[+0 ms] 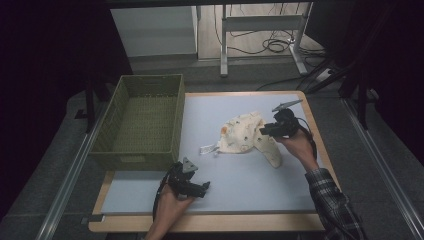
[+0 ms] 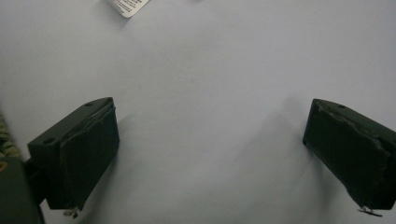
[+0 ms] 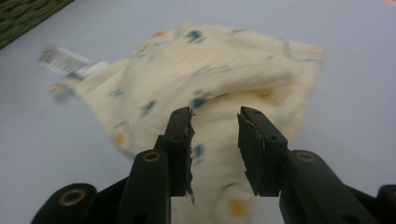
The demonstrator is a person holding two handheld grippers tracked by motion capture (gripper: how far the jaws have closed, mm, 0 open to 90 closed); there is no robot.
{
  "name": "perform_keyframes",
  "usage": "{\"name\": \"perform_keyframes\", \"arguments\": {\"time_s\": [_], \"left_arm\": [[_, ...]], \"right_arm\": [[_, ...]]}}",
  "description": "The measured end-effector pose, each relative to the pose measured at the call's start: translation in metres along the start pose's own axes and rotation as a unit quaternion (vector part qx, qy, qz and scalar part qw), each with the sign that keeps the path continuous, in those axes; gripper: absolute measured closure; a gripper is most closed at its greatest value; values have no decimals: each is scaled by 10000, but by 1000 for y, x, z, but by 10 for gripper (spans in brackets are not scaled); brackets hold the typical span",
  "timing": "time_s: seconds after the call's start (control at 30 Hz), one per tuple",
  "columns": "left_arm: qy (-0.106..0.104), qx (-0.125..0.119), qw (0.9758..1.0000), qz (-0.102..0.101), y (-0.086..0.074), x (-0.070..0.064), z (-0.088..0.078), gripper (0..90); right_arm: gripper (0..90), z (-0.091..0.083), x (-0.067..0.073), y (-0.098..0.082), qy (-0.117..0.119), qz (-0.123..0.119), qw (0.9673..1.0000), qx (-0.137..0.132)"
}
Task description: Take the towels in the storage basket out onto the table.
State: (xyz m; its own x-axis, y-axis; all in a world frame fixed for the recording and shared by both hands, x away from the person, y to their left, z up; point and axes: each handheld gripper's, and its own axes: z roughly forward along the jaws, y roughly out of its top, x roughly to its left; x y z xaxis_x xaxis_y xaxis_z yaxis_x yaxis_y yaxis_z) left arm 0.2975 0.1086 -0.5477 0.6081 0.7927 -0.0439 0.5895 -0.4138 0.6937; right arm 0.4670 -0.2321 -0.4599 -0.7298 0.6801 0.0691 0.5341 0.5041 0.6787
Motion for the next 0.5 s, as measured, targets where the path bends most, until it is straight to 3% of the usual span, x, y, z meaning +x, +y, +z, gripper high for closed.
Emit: {"name": "perform_keyframes", "arguments": {"time_s": [0.1,0.13,0.23,0.27,0.3,0.33,0.4,0.47,0.5], "left_arm": [[8,-11,10000,-2,0,0,0,36],[10,-11,10000,1,0,0,0,36],[13,-18,10000,1,0,0,0,37],[8,-37,10000,-17,0,0,0,37],[9,-36,10000,-15,0,0,0,37],[7,-19,10000,1,0,0,0,37],[9,-10,10000,9,0,0,0,36],[7,-14,10000,5,0,0,0,36],[7,-14,10000,5,0,0,0,37]], "right_arm": [[618,5,12,-7,151,-82,9998,61],[577,18,21,-12,242,-90,9996,137],[576,31,26,-15,317,-61,9993,201],[749,42,32,-15,222,-210,9993,207],[749,42,32,-15,222,-210,9993,207],[846,47,38,-8,205,-345,9991,134],[854,48,41,-2,256,-364,9990,46],[854,50,48,25,282,-478,9983,-158],[854,50,48,25,282,-478,9983,-158]]}}
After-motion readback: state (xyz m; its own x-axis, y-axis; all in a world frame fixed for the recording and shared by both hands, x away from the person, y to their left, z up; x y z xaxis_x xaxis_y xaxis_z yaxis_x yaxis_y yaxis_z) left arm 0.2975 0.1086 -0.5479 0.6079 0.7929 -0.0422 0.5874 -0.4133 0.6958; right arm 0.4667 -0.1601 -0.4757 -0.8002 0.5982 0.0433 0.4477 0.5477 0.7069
